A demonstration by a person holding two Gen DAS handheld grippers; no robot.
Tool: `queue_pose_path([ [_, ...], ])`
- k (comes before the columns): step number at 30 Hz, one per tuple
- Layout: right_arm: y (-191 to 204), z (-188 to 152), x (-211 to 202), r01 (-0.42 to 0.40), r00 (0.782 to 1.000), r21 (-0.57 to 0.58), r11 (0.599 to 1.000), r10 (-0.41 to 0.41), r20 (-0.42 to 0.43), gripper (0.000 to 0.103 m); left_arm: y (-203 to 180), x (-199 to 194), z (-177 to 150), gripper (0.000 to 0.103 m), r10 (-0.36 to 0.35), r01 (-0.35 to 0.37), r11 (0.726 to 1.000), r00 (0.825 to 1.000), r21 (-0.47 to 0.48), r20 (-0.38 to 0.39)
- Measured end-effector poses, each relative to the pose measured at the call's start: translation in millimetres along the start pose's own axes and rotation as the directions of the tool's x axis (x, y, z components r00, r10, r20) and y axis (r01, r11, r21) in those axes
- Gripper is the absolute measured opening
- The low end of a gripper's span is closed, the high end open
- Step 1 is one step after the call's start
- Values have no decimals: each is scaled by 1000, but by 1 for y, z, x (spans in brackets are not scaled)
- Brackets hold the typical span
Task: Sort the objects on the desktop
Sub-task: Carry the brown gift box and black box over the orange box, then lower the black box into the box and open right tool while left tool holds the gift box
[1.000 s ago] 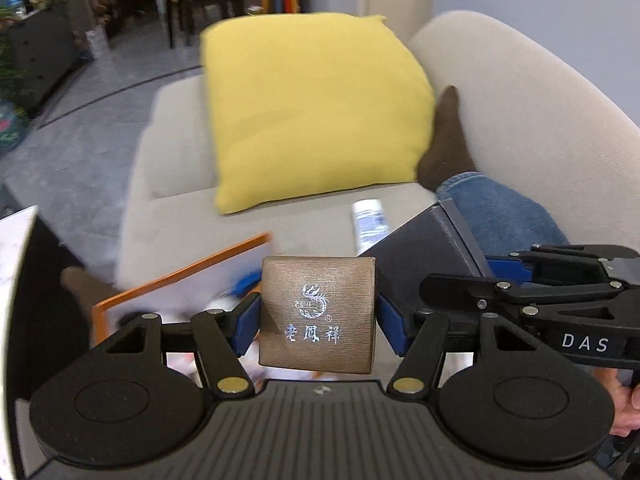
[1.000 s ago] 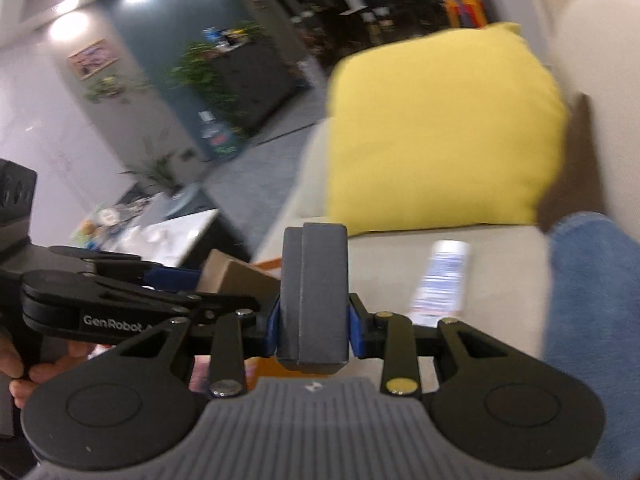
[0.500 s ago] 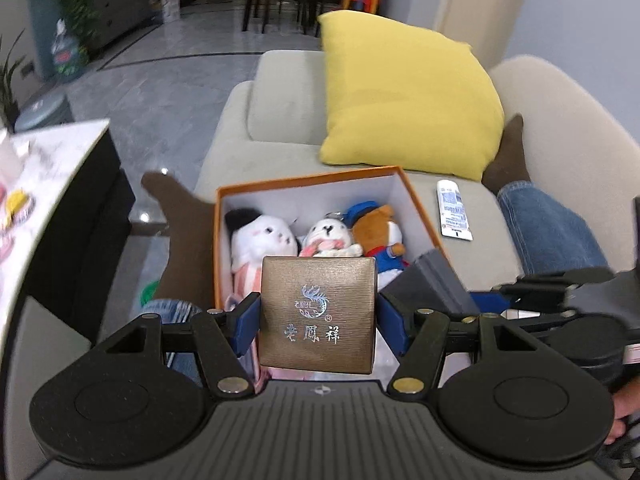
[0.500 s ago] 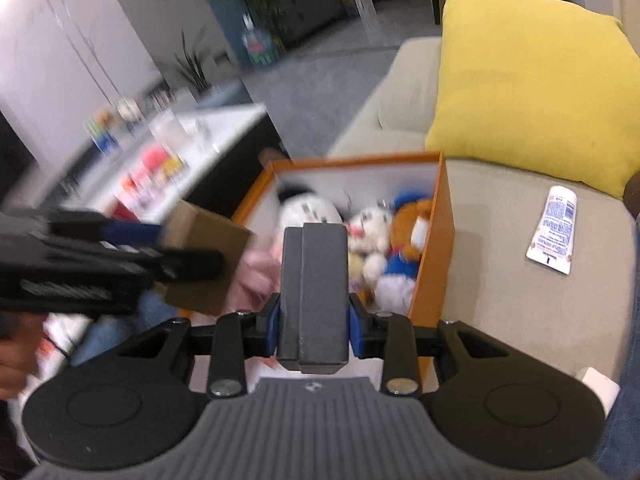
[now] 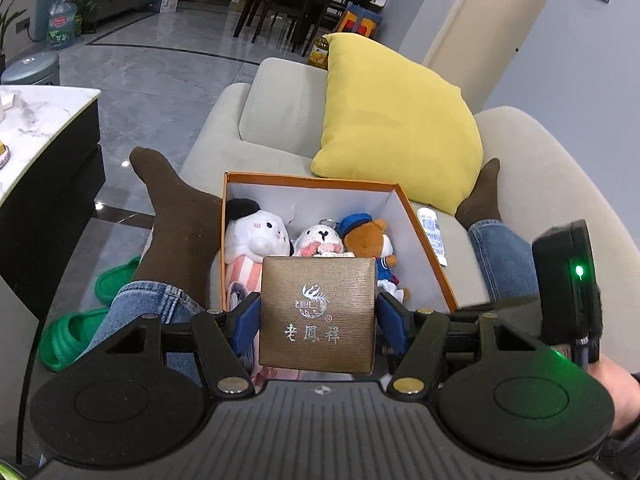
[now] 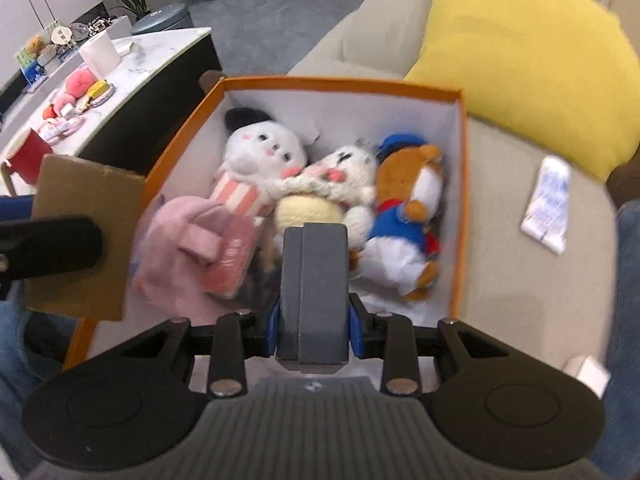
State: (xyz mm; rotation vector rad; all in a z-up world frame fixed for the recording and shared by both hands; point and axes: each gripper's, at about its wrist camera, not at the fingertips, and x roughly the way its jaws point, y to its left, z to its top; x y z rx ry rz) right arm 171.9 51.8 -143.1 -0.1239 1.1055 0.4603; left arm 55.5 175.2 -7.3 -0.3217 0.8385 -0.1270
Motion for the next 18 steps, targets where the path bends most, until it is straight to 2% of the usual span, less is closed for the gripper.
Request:
queue_pose_path([
  [3, 12, -2, 2, 30, 1000, -33, 999, -30, 1, 35, 5, 0, -1, 72, -16, 16, 1000, 1000, -8, 11],
  [6, 11, 1, 17, 55, 998, -6, 998, -55, -22, 35, 7, 2, -2, 72, -34, 34, 999, 999, -11, 13],
  [12, 10, 0, 42, 58, 998, 7, 998, -58, -33, 36, 11, 5, -6, 72, -41, 41, 999, 999, -15, 6],
  [14, 11, -1, 43, 35, 999, -15, 999, -35, -36, 39, 13, 6, -6, 72, -38, 38, 999, 999, -15, 3],
  [18, 10, -1, 33, 9, 999, -87, 996, -13, -46, 55, 14, 7, -7, 72, -41, 41, 999, 999, -15, 1],
])
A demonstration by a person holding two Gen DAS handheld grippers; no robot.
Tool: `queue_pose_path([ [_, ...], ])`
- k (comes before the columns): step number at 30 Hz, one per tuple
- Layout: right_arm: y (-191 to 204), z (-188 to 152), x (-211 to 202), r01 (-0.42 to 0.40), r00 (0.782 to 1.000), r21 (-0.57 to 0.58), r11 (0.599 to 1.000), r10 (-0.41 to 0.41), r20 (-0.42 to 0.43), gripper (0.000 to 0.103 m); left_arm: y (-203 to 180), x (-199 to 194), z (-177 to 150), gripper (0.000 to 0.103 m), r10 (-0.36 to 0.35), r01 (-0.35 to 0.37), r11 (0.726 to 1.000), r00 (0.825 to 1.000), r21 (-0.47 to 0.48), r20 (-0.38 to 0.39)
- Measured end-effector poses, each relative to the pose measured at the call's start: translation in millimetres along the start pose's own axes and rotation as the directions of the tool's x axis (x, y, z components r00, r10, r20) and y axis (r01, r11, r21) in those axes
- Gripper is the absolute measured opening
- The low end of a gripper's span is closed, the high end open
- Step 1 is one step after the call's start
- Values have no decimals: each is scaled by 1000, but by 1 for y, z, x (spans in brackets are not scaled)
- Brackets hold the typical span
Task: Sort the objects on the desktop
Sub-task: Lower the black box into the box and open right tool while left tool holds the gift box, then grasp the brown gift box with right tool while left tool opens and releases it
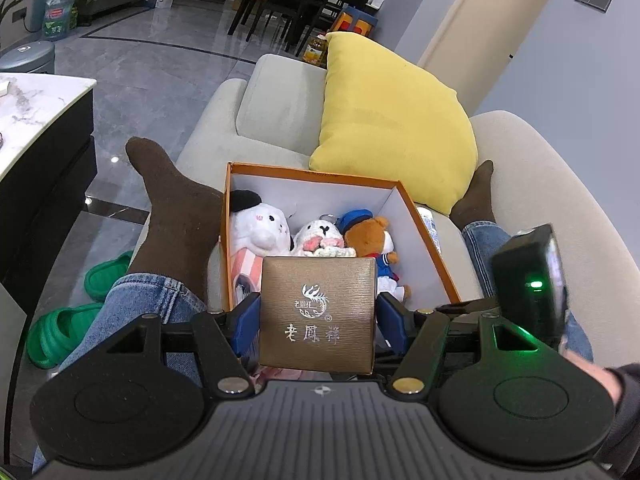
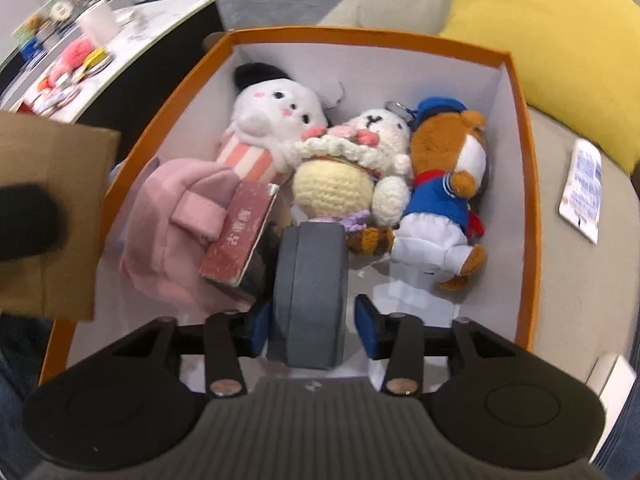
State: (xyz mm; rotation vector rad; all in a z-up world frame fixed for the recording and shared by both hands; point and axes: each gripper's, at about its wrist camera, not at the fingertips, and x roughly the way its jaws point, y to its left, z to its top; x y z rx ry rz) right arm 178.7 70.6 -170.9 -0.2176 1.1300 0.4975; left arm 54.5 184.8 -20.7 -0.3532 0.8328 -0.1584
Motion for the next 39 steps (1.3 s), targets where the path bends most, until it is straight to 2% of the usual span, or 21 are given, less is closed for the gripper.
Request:
queue_pose_path([
  [3, 1, -2, -13, -62, 998, -82, 995, 59, -30, 62, -1, 0, 0, 72, 1, -1, 1000, 1000, 4, 0],
  [6, 8, -9, -22, -84, 995, -202, 976, 73, -65, 63, -2, 0, -1, 72, 2, -2, 1000, 1000, 5, 0],
  [8, 14, -15, -22, -61, 996, -304, 951, 37, -86, 59, -2, 0, -1, 72, 1, -1, 1000, 1000, 5, 0],
  [10, 16, -18, -17, -37, 994, -361, 932, -1, -105, 42, -3, 0, -1, 72, 0, 0, 1000, 1000, 9, -2],
  [12, 15, -18, -10, -37, 993, -385, 922, -7, -114, 34, -5, -1, -2, 72, 2, -2, 1000, 1000, 15, -4],
  [16, 14, -14, -2, -57, 995, -421, 905, 19, -93, 29, -7, 1, -2, 72, 8, -8, 1000, 1000, 21, -11],
  [19, 13, -11, 2, -94, 994, -416, 905, 65, -84, 30, -7, 3, -1, 72, 13, -13, 1000, 1000, 22, -19],
  [24, 9, -12, 2, -112, 993, -411, 905, 89, -76, 32, -17, 8, 1, 72, 4, -2, 999, 1000, 46, -30],
  [27, 4, -16, -14, -96, 995, -438, 894, 82, -50, 33, -26, 10, 2, 72, -9, 11, 998, 999, 68, -35],
  [30, -8, -17, -40, -115, 993, -423, 899, 115, -26, 41, -36, 17, 2, 72, 4, 1, 995, 999, 95, -49],
  [35, -39, -12, -77, -182, 981, -297, 938, 192, 6, 46, -56, 25, -6, 72, 30, -19, 983, 998, 184, -54],
  [39, -69, -8, -94, -242, 966, -137, 961, 251, 59, 48, -69, 33, -14, 72, 49, -30, 967, 996, 255, -69],
])
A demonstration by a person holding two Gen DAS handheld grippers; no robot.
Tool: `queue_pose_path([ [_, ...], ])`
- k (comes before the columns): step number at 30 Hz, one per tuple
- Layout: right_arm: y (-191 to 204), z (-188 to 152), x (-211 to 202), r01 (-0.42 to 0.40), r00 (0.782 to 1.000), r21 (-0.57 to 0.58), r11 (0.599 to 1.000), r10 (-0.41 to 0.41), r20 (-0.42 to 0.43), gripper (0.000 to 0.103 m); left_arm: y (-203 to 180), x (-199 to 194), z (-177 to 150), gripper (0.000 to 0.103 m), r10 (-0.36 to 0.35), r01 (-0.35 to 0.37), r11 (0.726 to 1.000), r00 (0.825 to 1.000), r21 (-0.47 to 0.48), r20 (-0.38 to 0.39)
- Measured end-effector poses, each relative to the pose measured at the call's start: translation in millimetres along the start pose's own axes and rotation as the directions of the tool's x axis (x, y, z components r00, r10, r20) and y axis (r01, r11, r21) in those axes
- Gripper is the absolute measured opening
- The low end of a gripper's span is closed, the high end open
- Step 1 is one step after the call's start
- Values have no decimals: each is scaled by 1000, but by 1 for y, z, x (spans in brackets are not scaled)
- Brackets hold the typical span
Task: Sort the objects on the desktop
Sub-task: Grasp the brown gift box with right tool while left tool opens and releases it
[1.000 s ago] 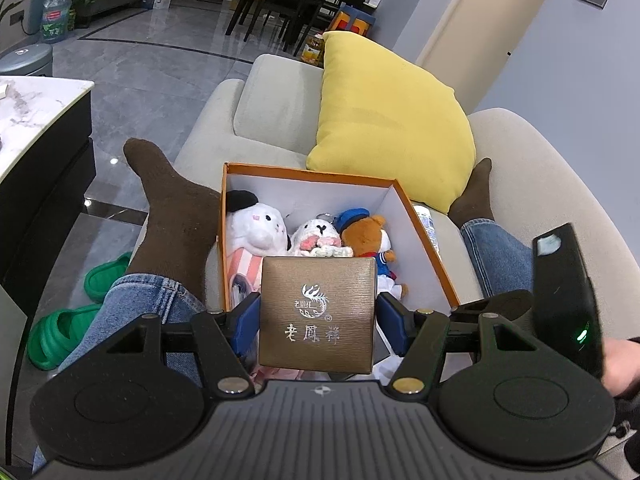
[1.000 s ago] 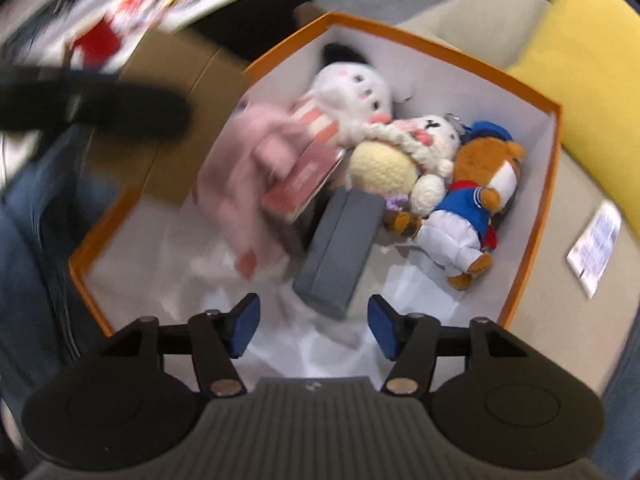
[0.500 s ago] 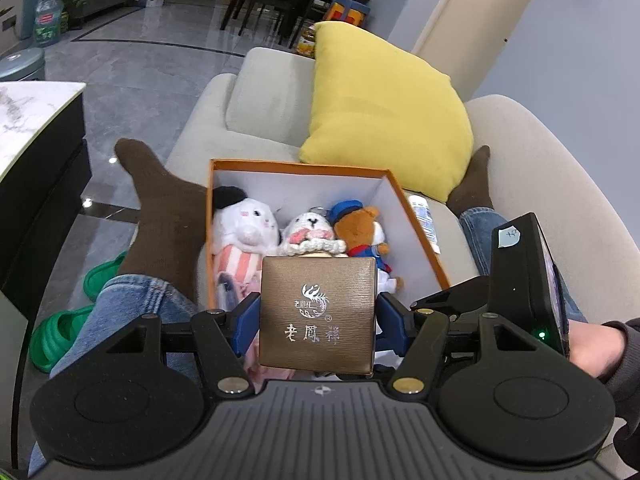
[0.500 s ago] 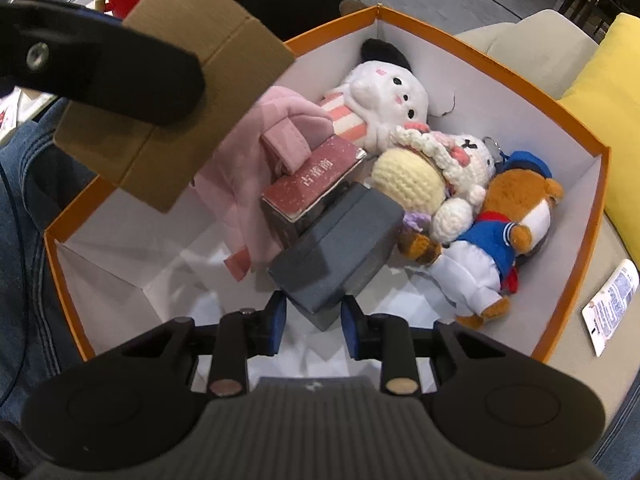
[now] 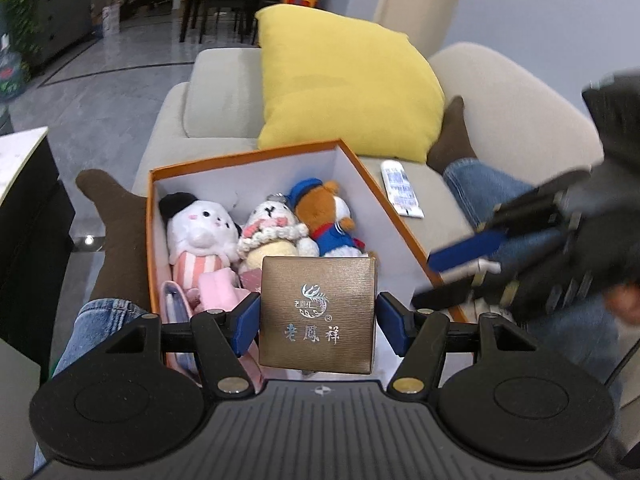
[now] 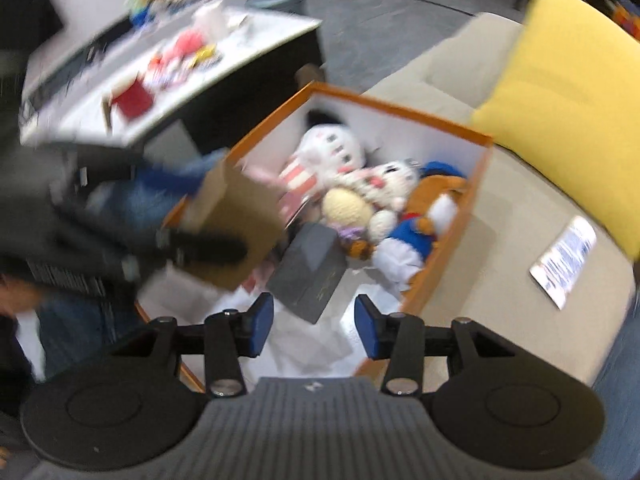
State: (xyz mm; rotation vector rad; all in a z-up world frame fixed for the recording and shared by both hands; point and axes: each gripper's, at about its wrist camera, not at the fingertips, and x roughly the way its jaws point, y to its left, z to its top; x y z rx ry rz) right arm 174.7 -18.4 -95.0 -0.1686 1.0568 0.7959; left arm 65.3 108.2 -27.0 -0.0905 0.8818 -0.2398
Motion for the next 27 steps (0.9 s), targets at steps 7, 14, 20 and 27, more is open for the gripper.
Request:
queue_pose_path([
  [7, -32, 0, -10, -191, 981, 229, 954, 178, 75, 60, -28, 9, -3, 72, 29, -28, 983, 1000, 180, -4],
  [14, -44, 0, 8, -319, 946, 284, 904, 321, 39, 60, -54, 15, -11, 72, 22, -21, 903, 1000, 430, 2],
  [20, -52, -2, 19, -391, 914, 295, 872, 406, 11, 60, -64, 10, -19, 72, -48, 45, 821, 999, 569, -10],
  [27, -55, -6, 20, -416, 901, 291, 861, 434, 1, 50, -62, 6, -27, 72, -89, 63, 787, 996, 614, 12],
])
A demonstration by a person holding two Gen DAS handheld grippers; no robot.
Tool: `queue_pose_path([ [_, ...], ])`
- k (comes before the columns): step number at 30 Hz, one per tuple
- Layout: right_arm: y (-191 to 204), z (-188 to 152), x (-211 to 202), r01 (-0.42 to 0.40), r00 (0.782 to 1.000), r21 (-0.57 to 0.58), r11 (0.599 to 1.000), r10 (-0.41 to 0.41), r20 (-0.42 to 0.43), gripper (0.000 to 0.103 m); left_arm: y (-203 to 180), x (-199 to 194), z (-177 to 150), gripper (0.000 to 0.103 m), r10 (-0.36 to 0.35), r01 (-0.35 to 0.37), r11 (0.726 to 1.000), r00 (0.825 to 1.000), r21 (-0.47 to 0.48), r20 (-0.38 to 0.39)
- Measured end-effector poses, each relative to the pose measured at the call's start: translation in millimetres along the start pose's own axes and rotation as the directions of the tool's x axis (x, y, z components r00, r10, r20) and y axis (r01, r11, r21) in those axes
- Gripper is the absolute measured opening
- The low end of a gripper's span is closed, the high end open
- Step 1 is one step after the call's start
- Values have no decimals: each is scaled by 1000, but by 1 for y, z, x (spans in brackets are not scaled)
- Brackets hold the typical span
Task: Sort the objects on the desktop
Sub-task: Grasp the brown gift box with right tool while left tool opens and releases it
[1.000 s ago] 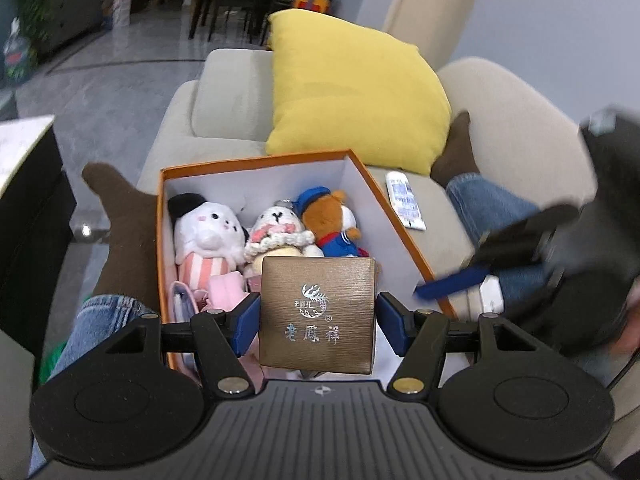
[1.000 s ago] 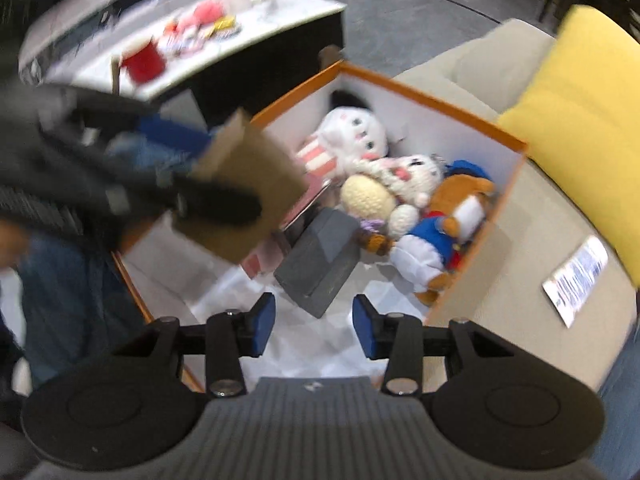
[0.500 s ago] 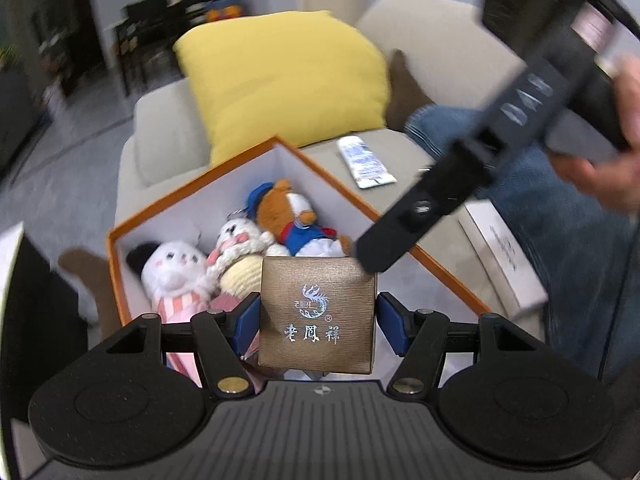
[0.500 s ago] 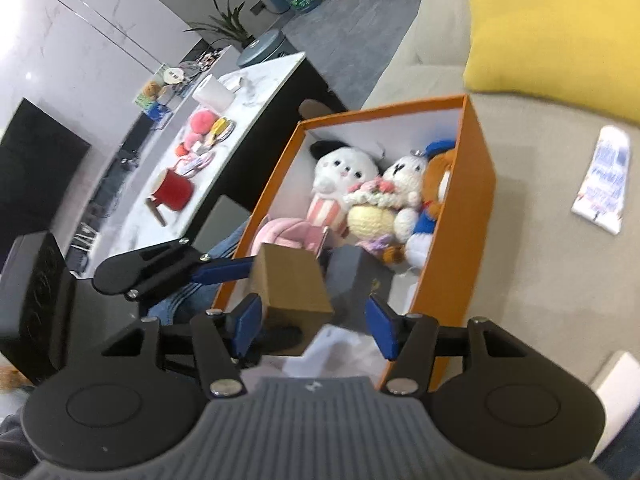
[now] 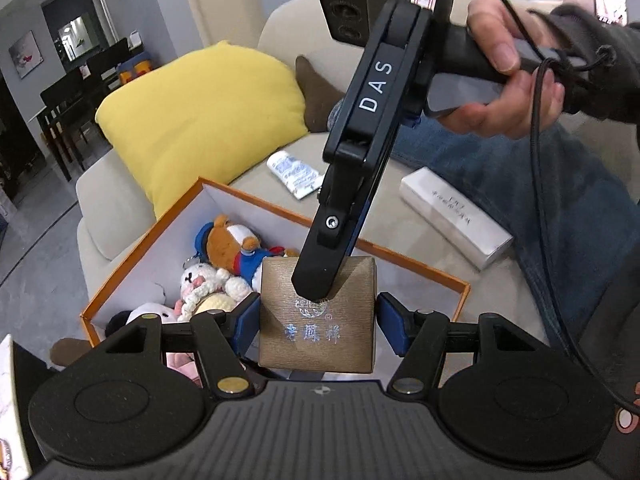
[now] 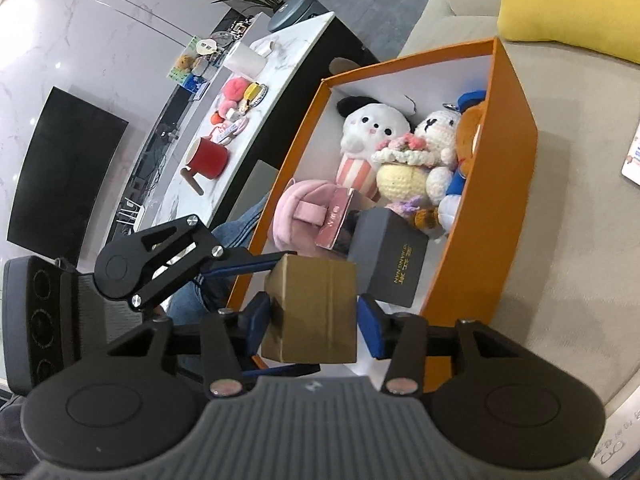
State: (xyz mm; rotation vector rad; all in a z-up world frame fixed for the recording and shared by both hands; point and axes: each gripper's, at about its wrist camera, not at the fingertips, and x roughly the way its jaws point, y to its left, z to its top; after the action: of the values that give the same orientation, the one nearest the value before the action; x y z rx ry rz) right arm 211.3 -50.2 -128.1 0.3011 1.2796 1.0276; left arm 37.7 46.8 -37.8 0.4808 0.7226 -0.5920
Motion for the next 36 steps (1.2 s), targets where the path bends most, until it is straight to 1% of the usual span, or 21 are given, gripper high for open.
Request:
queue_pose_path([
  [3, -3, 0, -3, -49, 999, 18, 999, 50, -3, 52, -2, -10, -4, 72, -14, 13, 1000, 999, 19, 42],
  [5, -2, 1, -3, -76, 997, 21, 997, 76, -12, 52, -4, -14, -2, 72, -17, 16, 1000, 999, 23, 50],
  [8, 5, 0, -1, -70, 997, -1, 998, 70, -18, 53, -9, -15, -2, 72, 6, -8, 998, 999, 58, 45],
  [9, 6, 0, -1, -62, 998, -4, 998, 62, -13, 51, -10, -14, -3, 72, 14, -17, 998, 999, 61, 46],
  [15, 21, -1, 2, 13, 1000, -30, 999, -13, 16, 51, -1, -12, -4, 73, 16, -17, 1000, 1000, 11, 24],
  [17, 26, 2, -1, 70, 997, -36, 997, -69, 34, 51, 3, -12, -5, 73, 31, -31, 1000, 1000, 0, -2],
  [19, 30, 6, -4, 149, 988, -45, 988, -146, 58, 51, 5, -13, -8, 73, 36, -36, 999, 999, -13, -17],
  [22, 37, 12, -5, 279, 958, -53, 959, -274, 87, 51, 10, -15, -13, 73, 45, -47, 998, 998, -44, -33],
  [23, 40, 15, -2, 328, 942, -58, 943, -322, 91, 51, 12, -15, -15, 73, 50, -52, 997, 998, -52, -36],
  [25, 47, 18, 8, 421, 906, -83, 903, -414, 92, 51, 15, -16, -18, 73, 68, -71, 995, 997, -74, -44],
  [28, 55, 23, 28, 540, 841, -118, 833, -534, 81, 51, 19, -19, -22, 69, 81, -86, 991, 996, -107, -47],
  [29, 57, 23, 35, 577, 817, -132, 806, -571, 81, 51, 19, -20, -24, 68, 85, -90, 989, 995, -114, -48],
  [30, 58, 24, 42, 609, 792, -142, 780, -605, 78, 51, 20, -21, -26, 67, 87, -93, 988, 995, -120, -49],
  [32, 60, 26, 54, 654, 755, -150, 742, -652, 67, 51, 21, -22, -29, 66, 89, -95, 987, 995, -128, -51],
  [36, 61, 29, 78, 714, 694, -162, 681, -720, 32, 51, 18, -18, -37, 66, 95, -101, 986, 994, -132, -50],
])
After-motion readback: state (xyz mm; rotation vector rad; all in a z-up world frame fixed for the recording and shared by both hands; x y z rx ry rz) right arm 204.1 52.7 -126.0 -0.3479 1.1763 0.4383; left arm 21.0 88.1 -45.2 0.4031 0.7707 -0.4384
